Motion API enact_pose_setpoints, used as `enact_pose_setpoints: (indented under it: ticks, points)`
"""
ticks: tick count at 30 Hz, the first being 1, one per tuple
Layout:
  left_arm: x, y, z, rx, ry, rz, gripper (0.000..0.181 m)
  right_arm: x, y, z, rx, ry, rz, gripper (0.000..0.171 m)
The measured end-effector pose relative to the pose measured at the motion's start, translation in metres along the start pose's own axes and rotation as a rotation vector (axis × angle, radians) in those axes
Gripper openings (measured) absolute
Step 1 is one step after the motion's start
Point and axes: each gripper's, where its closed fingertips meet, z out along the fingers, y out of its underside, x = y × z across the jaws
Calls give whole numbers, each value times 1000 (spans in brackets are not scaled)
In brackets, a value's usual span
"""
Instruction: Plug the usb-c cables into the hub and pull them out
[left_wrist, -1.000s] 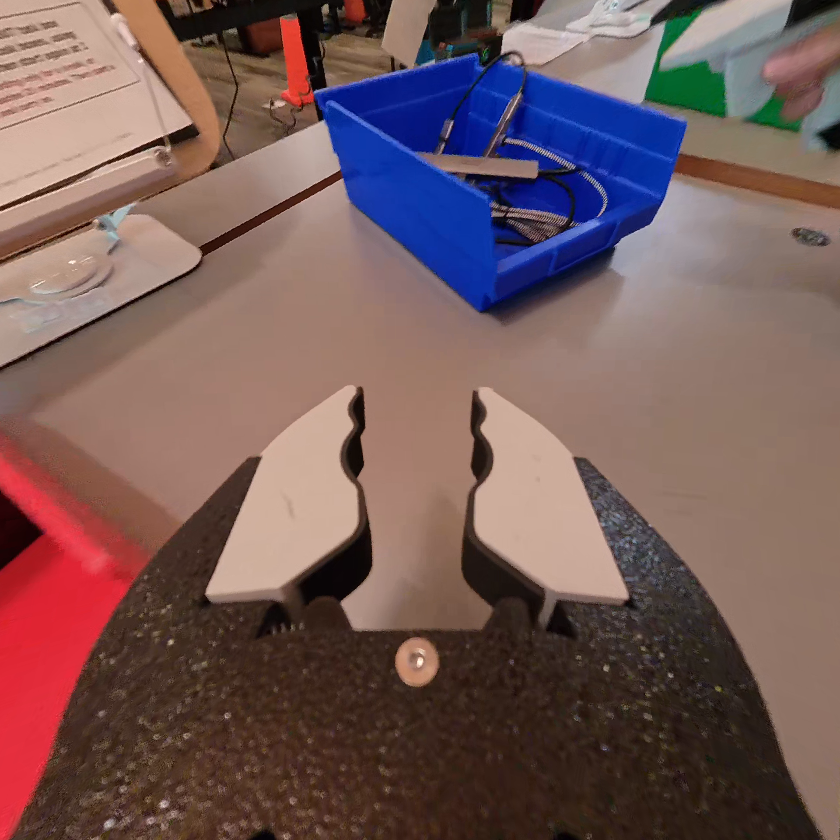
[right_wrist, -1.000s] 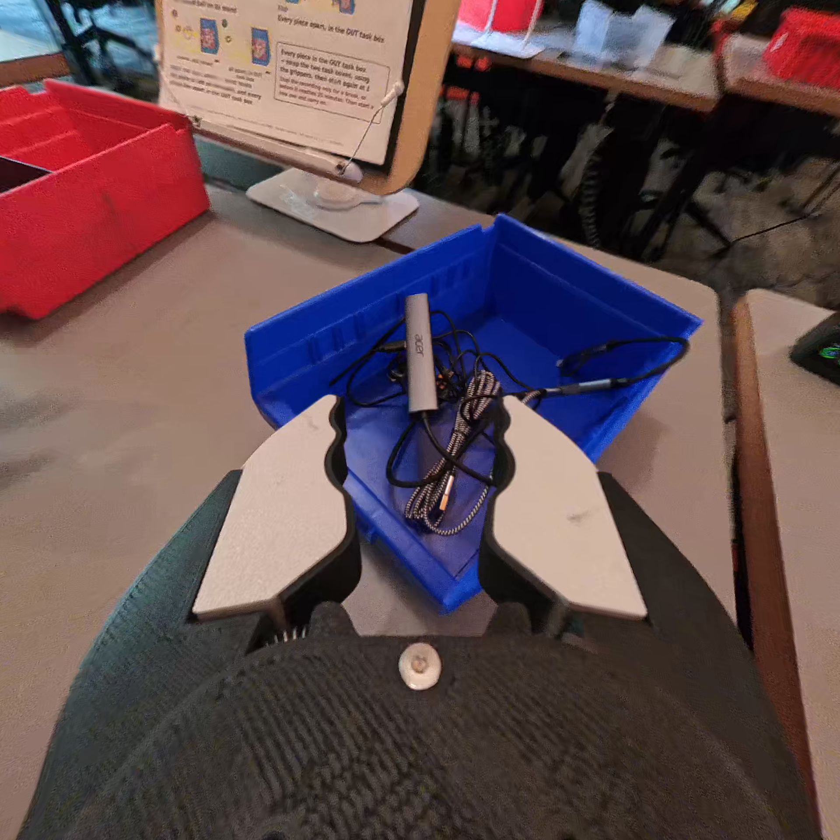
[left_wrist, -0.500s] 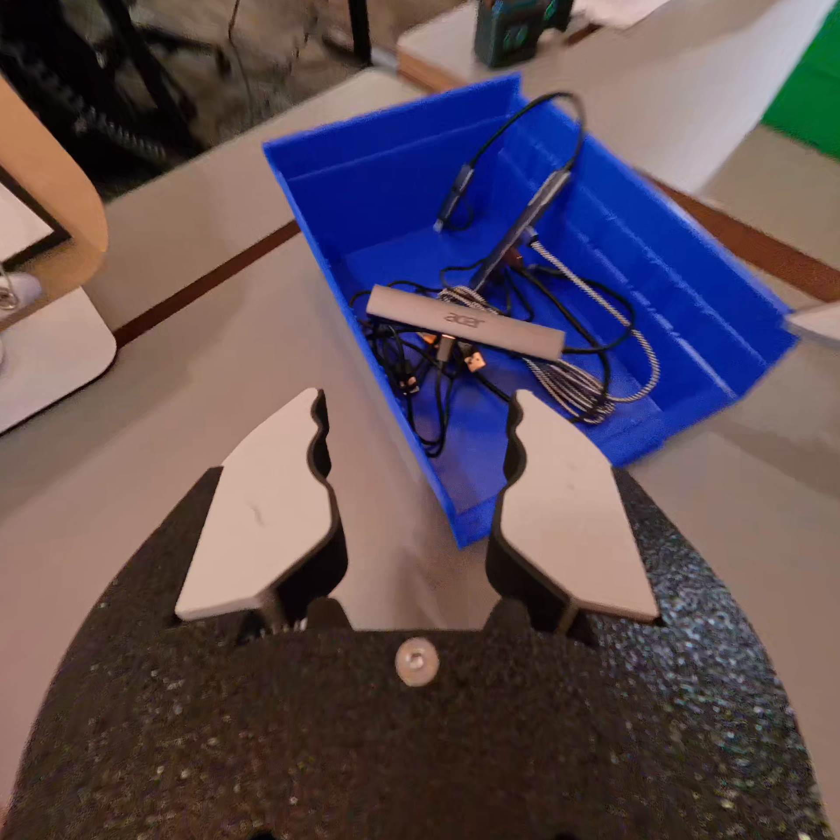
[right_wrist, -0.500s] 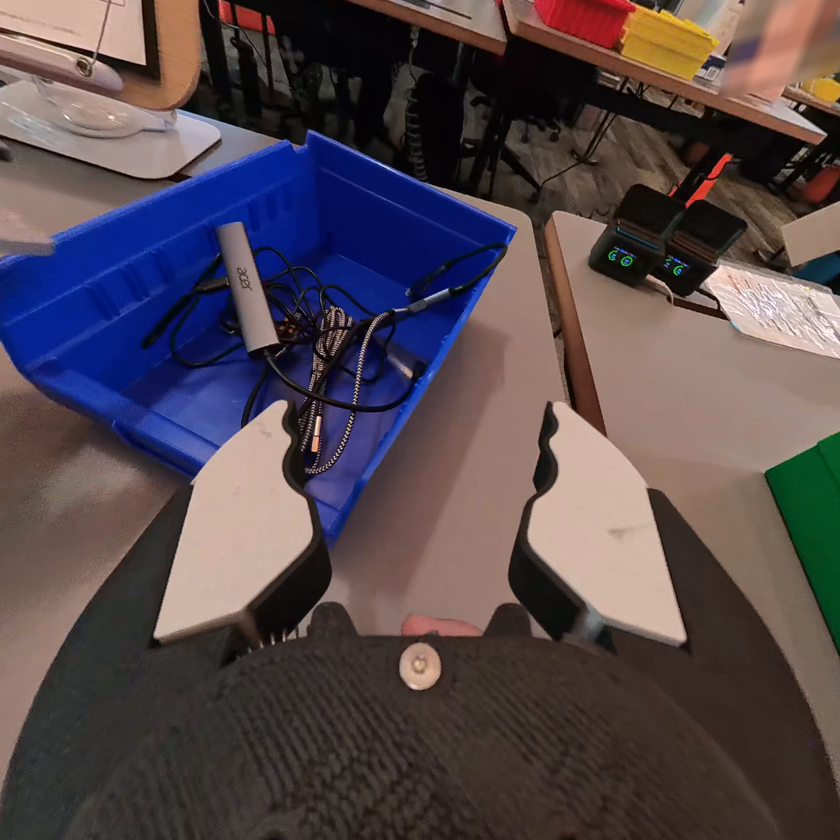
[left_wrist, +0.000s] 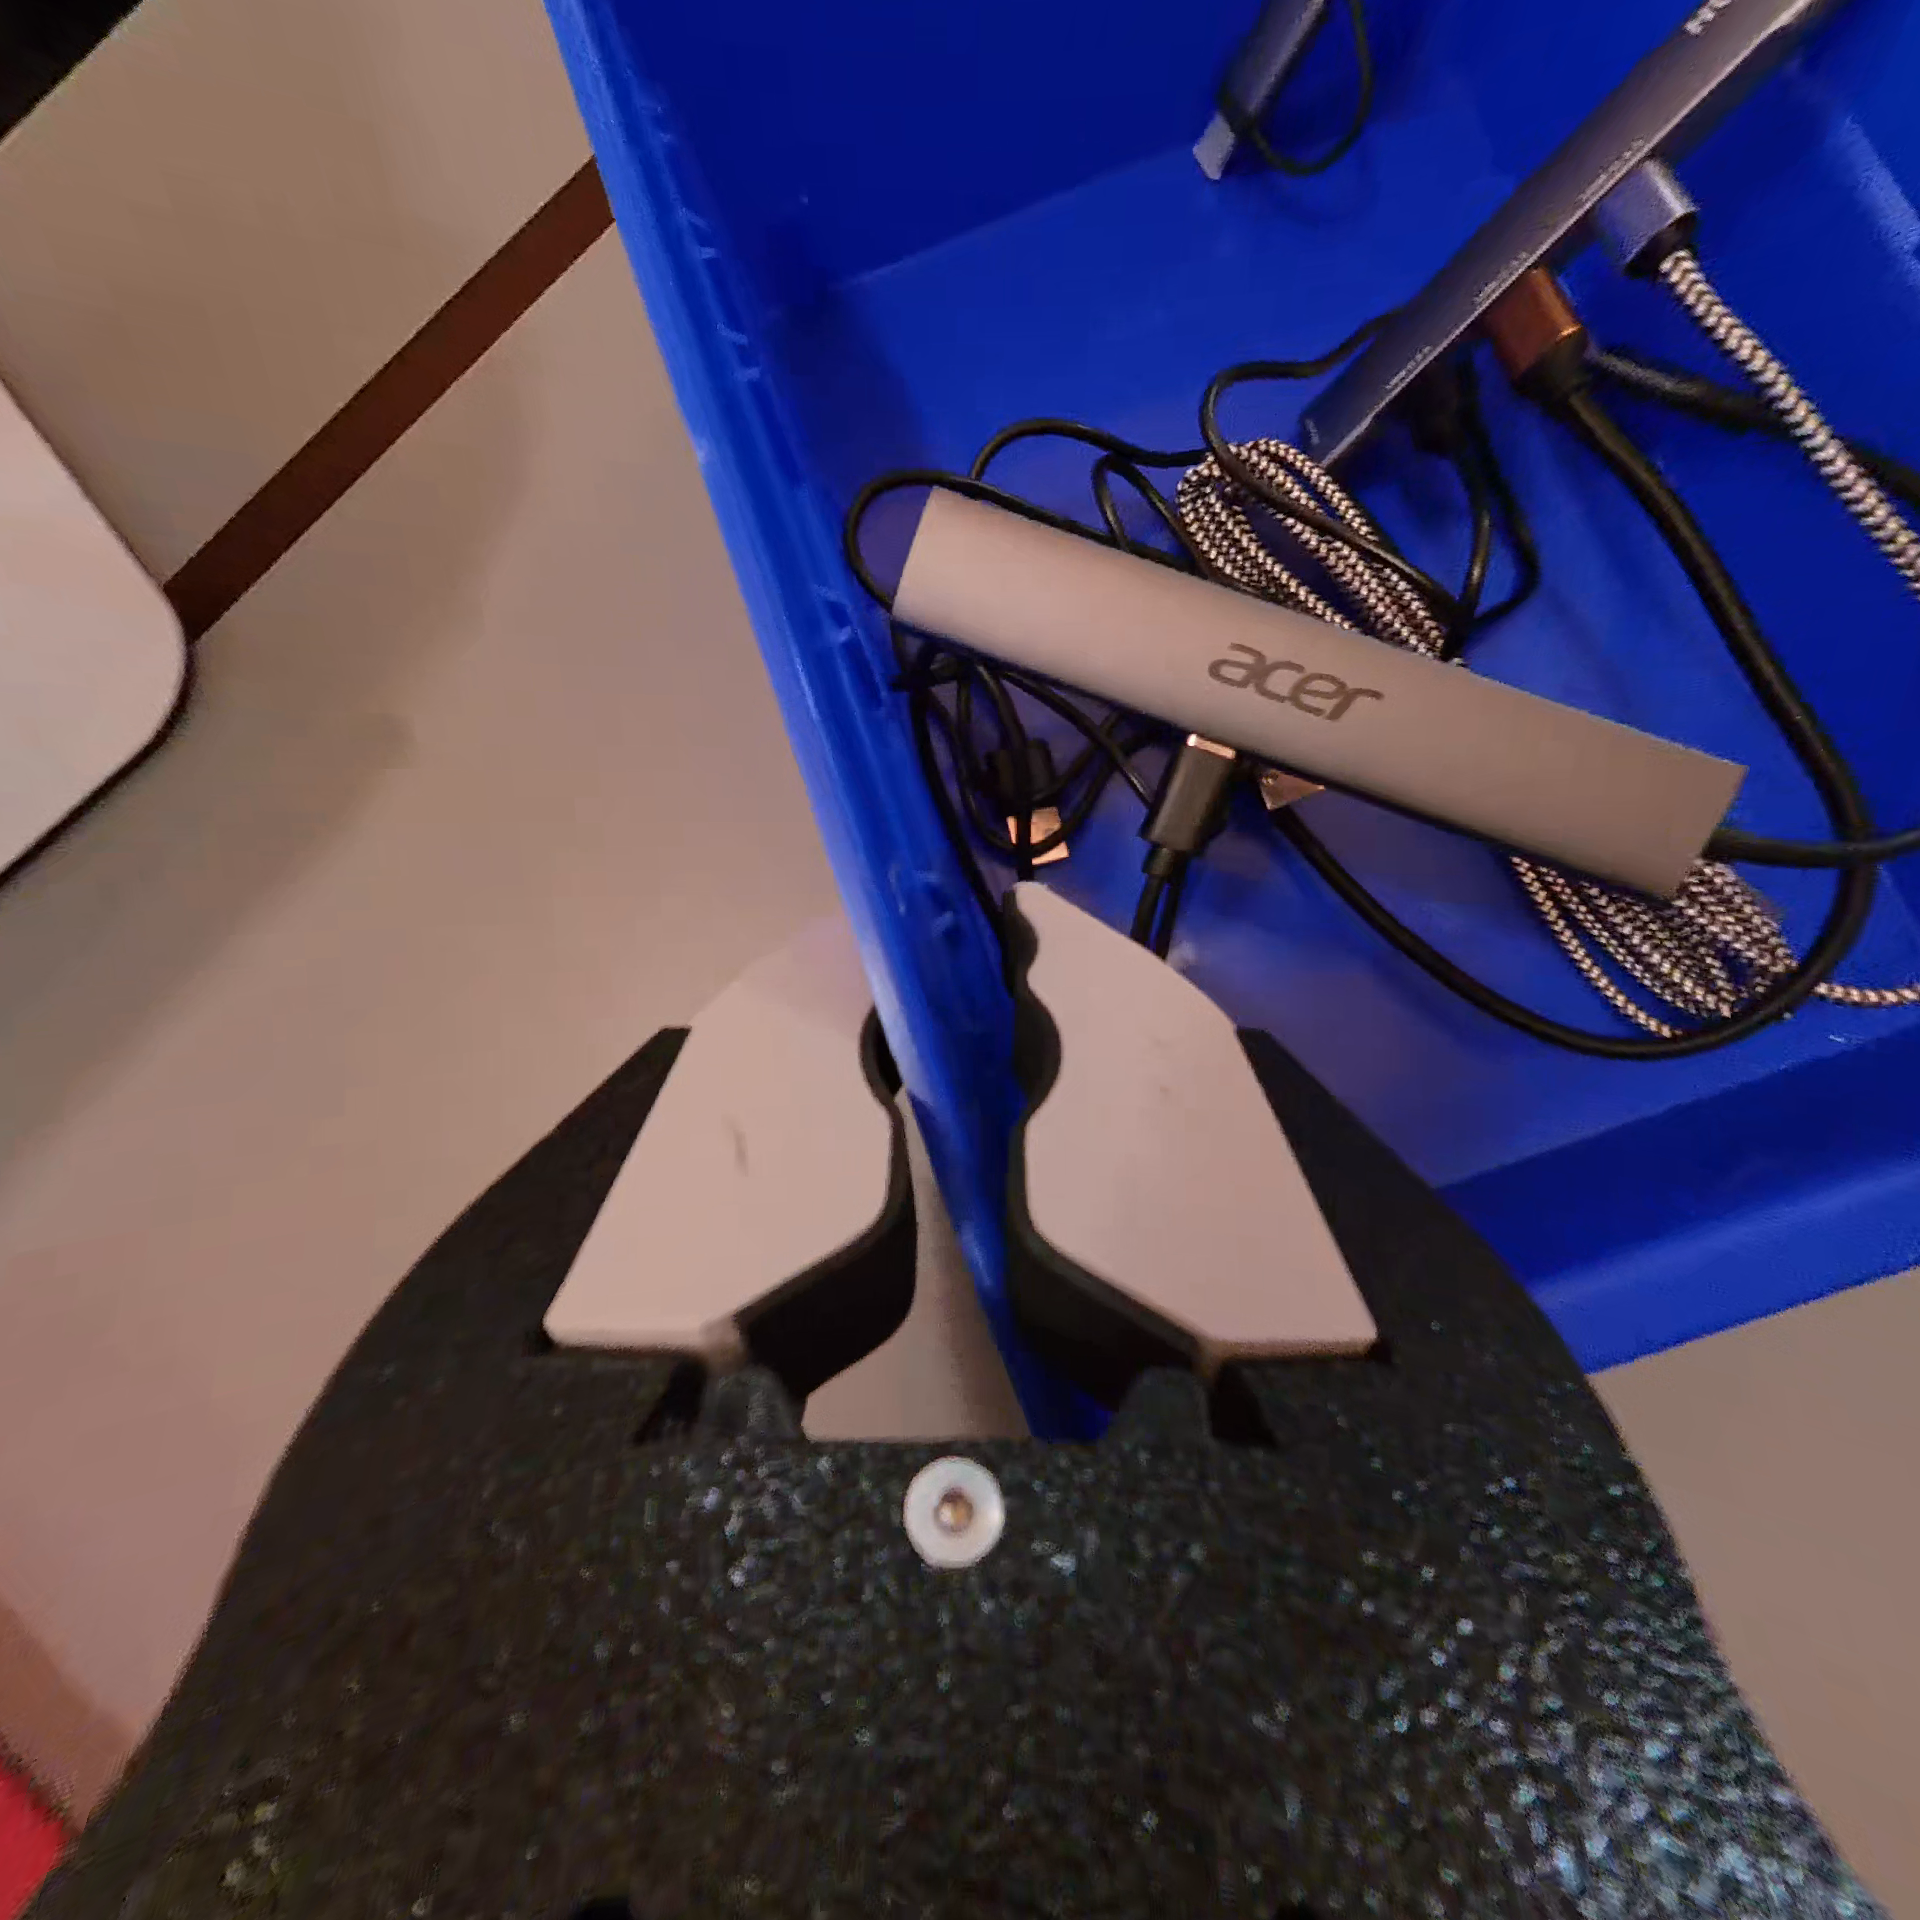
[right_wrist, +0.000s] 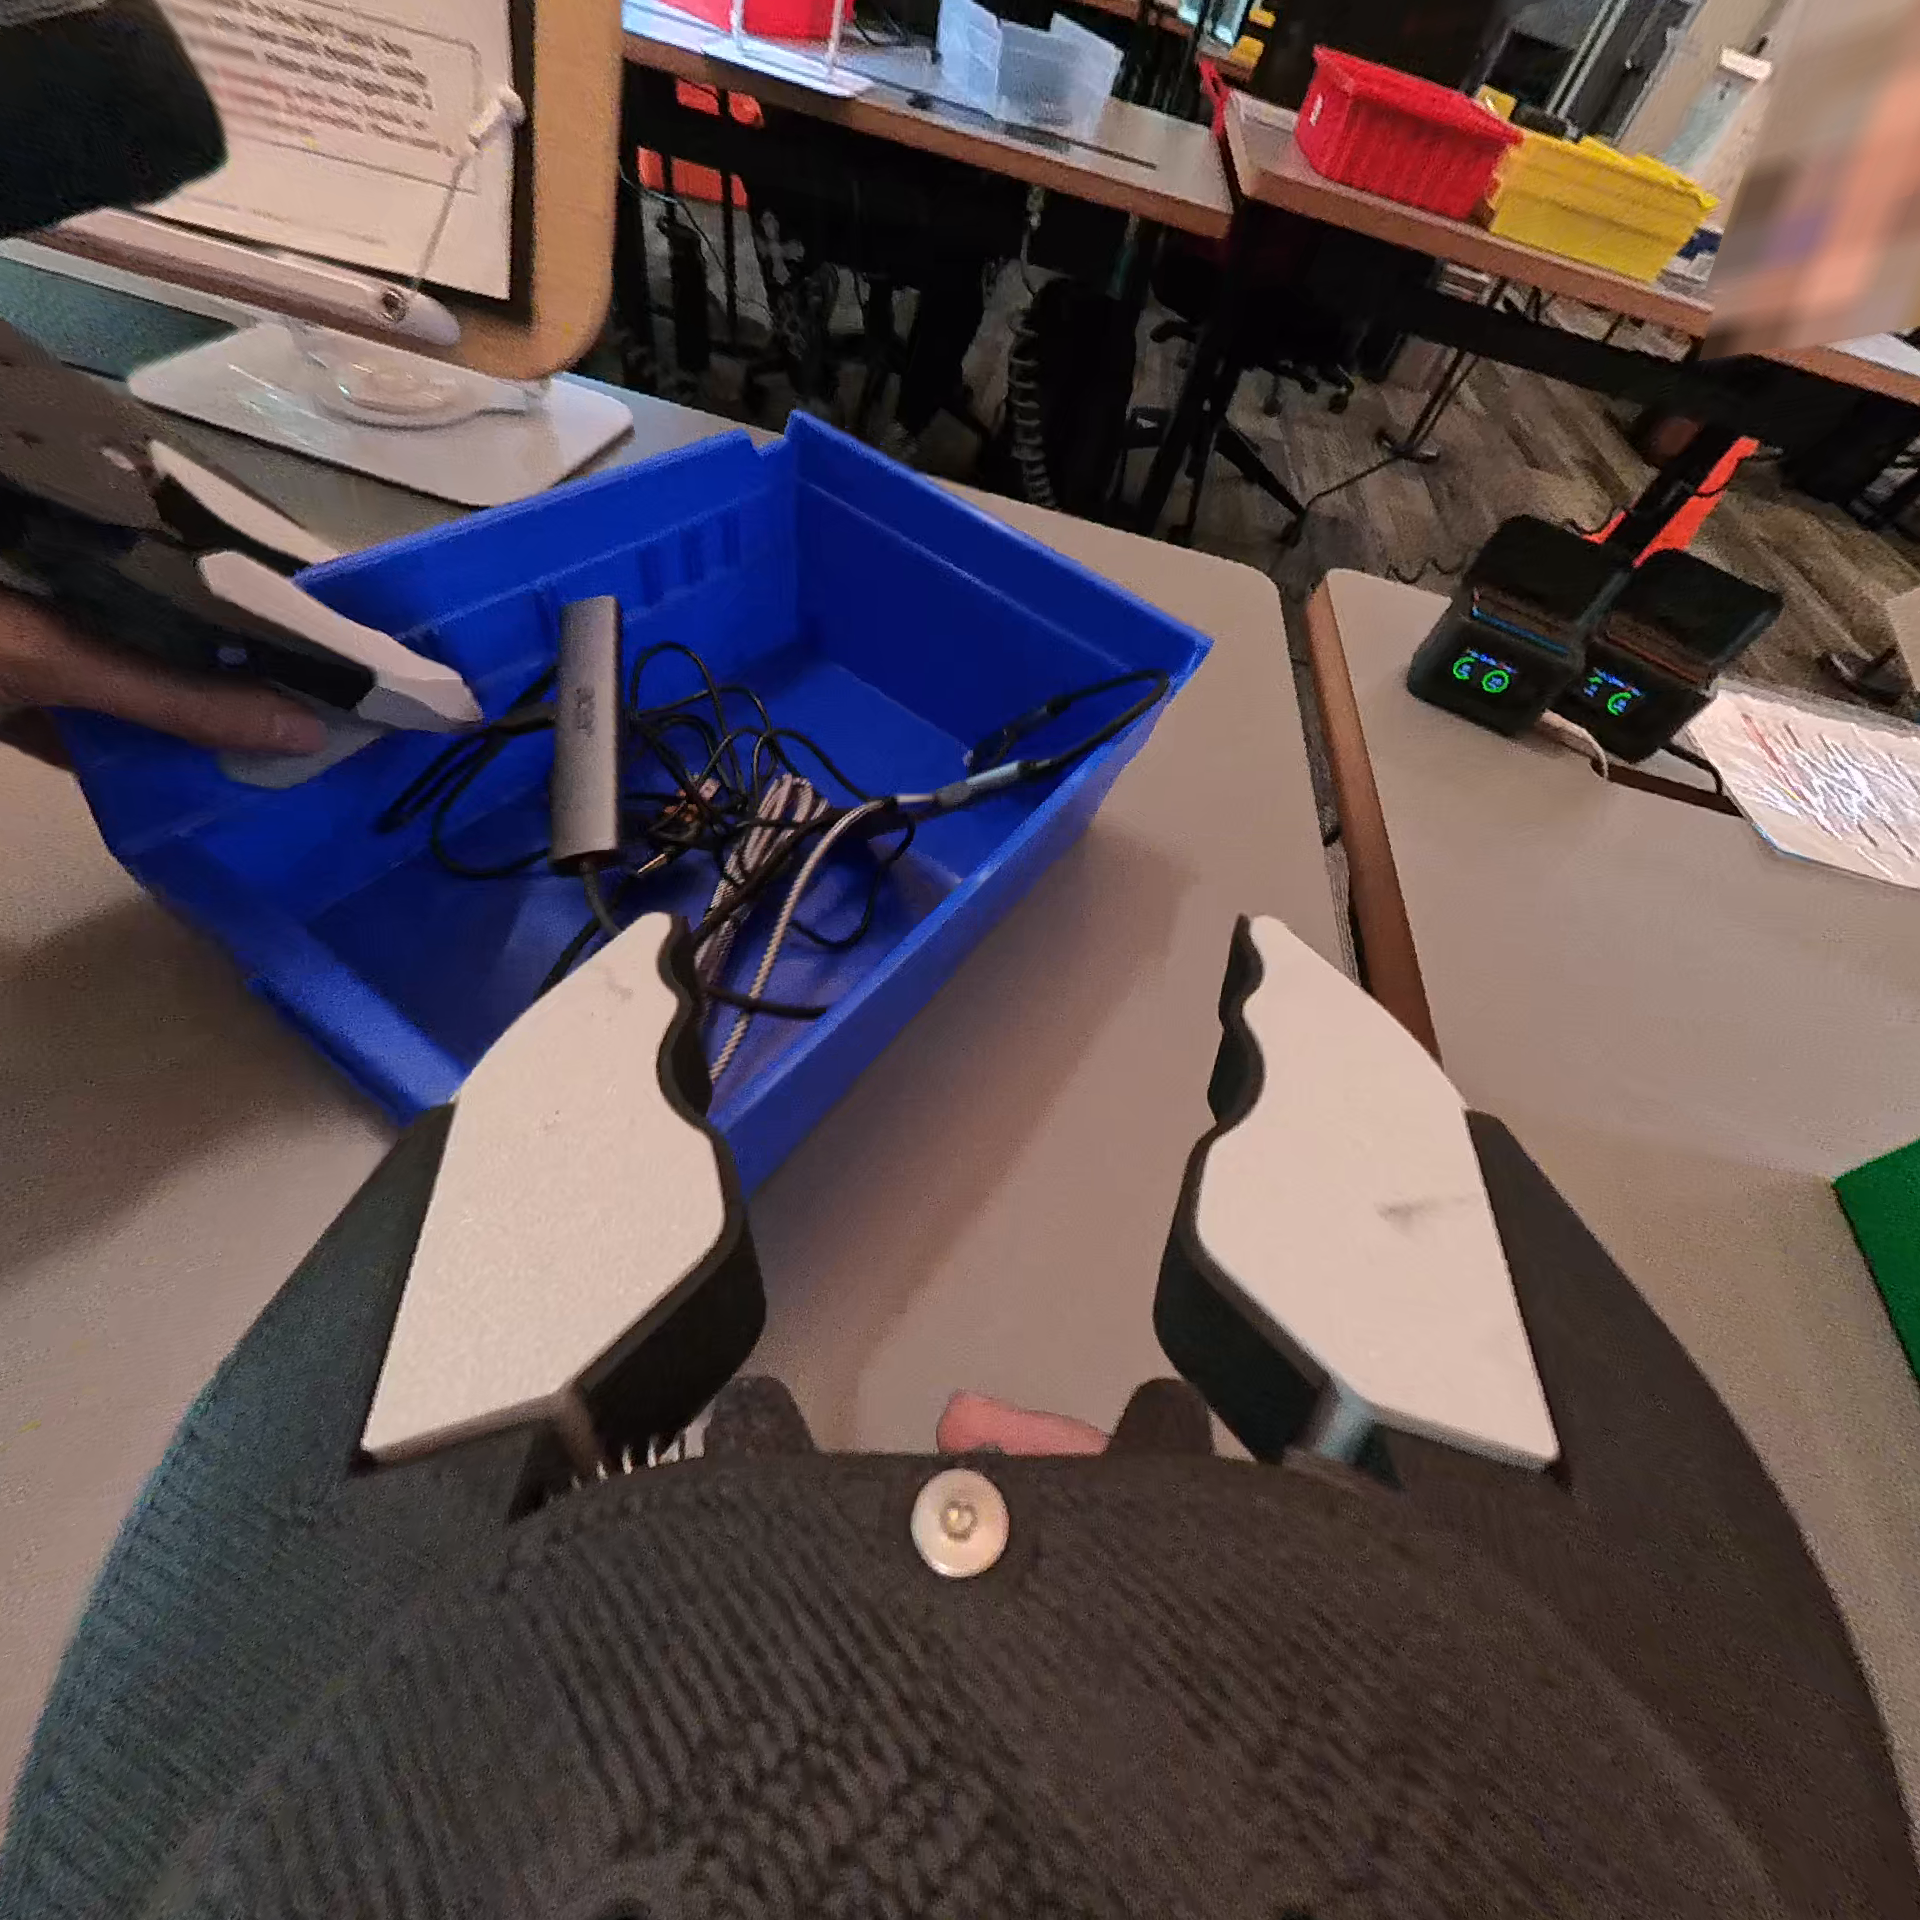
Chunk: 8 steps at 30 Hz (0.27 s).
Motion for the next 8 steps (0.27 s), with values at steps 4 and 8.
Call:
enact_pose_setpoints:
  ticks: [4,8]
  points:
    - [-12,44,-35,2,30,18,12,-15,-11,-5,29,-28,-55,96]
    - [-25,112,-89,-22,46,64,11,-35,-25,-9,64,-61,-93,96]
